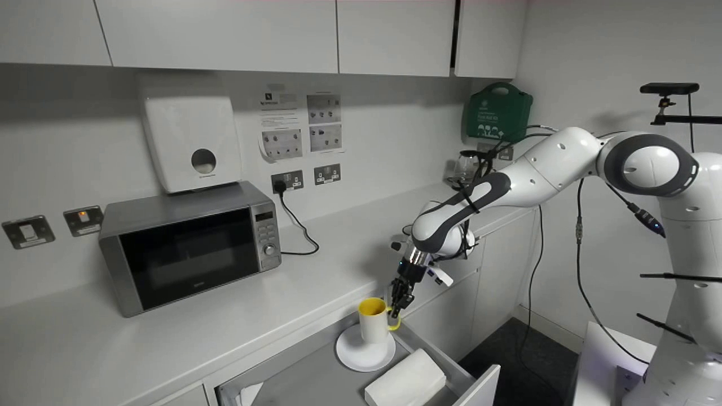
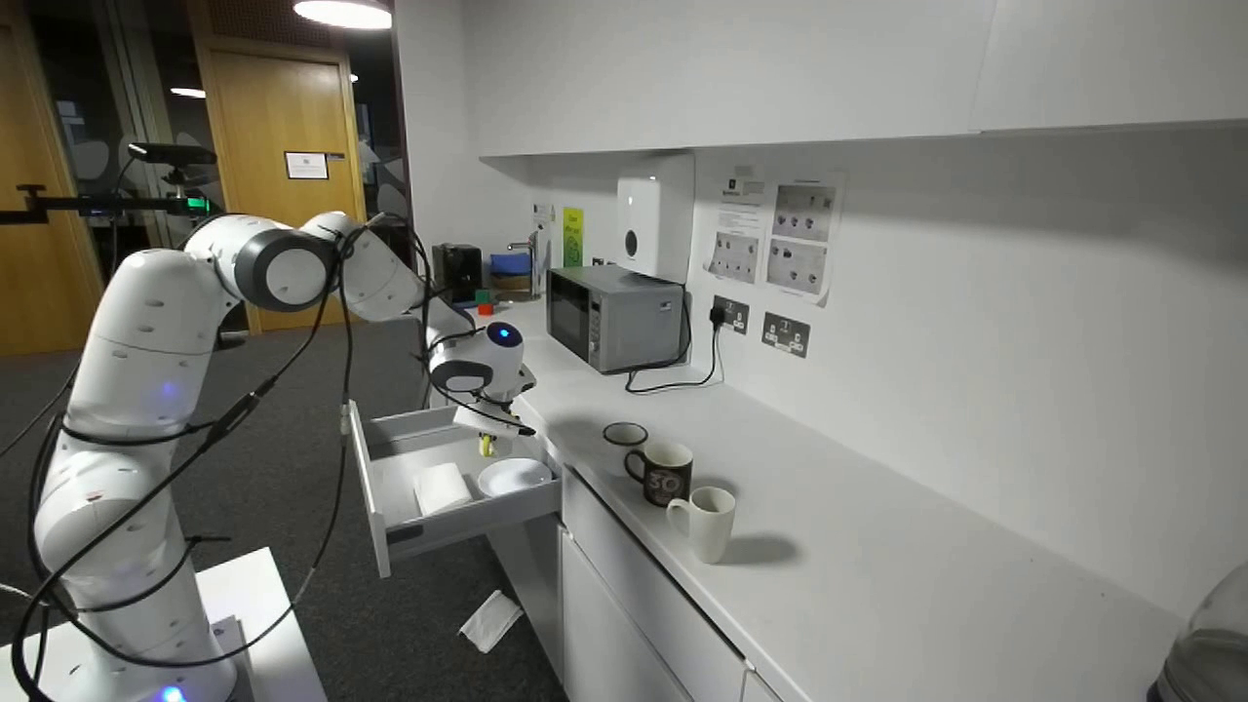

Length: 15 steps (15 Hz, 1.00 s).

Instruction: Pick the cup and put it in the drawer

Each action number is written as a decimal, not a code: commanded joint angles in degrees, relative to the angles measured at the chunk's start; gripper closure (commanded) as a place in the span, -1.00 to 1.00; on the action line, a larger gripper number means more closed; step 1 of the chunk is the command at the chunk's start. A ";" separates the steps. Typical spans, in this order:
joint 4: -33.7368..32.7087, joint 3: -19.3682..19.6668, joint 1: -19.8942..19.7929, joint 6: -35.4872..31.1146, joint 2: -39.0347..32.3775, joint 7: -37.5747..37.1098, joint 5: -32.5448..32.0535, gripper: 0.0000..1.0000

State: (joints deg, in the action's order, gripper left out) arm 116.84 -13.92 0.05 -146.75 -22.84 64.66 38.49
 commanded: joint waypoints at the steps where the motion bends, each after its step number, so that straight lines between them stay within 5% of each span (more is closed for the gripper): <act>1: -2.39 -1.08 -1.53 -0.98 -1.85 4.06 -0.47 0.91; 15: -10.80 -2.50 -5.42 0.96 -9.26 7.37 -4.89 0.91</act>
State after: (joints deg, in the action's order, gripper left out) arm 108.79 -14.38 -3.11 -146.72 -30.71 69.39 34.08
